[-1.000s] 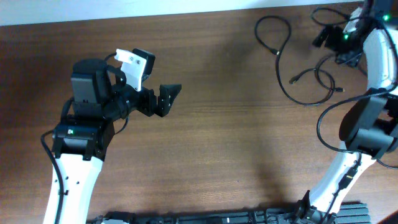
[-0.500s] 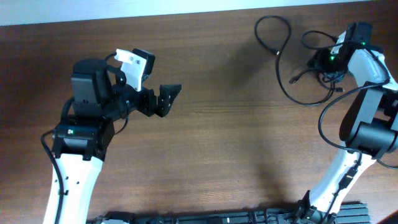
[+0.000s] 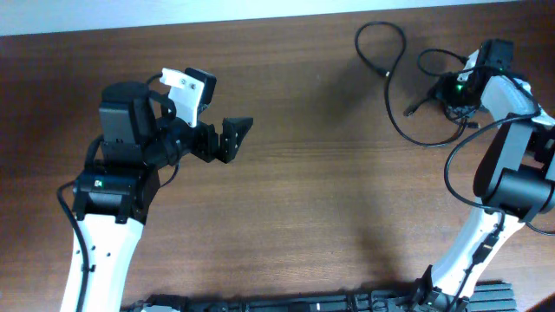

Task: Untangle cables

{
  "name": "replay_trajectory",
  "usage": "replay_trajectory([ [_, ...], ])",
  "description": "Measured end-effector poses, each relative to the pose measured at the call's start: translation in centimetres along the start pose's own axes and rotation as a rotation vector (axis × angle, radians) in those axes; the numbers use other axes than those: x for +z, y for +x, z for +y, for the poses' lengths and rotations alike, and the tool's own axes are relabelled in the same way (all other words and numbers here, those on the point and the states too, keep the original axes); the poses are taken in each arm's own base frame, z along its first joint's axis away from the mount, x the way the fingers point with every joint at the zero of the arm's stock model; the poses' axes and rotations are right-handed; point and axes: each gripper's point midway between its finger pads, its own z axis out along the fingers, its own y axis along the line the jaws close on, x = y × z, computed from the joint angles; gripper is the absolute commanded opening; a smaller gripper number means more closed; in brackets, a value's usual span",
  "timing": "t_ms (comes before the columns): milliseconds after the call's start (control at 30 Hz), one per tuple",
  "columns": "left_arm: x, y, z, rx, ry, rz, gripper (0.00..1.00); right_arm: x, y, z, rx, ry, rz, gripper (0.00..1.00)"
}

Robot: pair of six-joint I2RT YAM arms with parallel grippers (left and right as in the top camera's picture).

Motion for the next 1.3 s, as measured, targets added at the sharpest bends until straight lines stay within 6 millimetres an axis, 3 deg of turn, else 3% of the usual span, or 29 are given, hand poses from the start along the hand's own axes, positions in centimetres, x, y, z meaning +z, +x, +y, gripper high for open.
replay_trajectory([
  [133, 0.0, 0.0, 0.0, 0.0, 0.0, 0.0, 0.99, -0.4, 1.3, -0.2, -0.037, 0.011, 0.053, 0.56],
  [267, 0.0, 0.0, 0.0, 0.0, 0.0, 0.0, 0.99, -0.6, 1.9, -0.4, -0.085, 0.016, 0.079, 0.47],
  [433, 0.0, 0.0, 0.0, 0.0, 0.0, 0.0, 0.99, -0.6, 2.1, -0.9, -0.117, 0.045, 0.087, 0.24],
  [667, 0.0, 0.0, 0.0, 0.0, 0.0, 0.0, 0.99, -0.5, 2.2, -1.7, -0.139, 0.09, 0.084, 0.2],
  [767, 0.0, 0.0, 0.0, 0.0, 0.0, 0.0, 0.99, -0.5, 2.3, -1.8, -0.148, 0.092, 0.073, 0.04],
  [967, 0.0, 0.0, 0.0, 0.0, 0.001, 0.0, 0.99, -0.6, 2.7, -1.9, -0.154, 0.091, 0.085, 0.04],
  [1100, 0.0, 0.0, 0.0, 0.0, 0.001, 0.0, 0.99, -1.7, 3.5, -1.1, -0.137, 0.062, 0.155, 0.04],
  [1300, 0.0, 0.0, 0.0, 0.0, 0.0, 0.0, 0.99, -8.3, -3.1, 3.1, -0.164, -0.013, 0.039, 0.04],
])
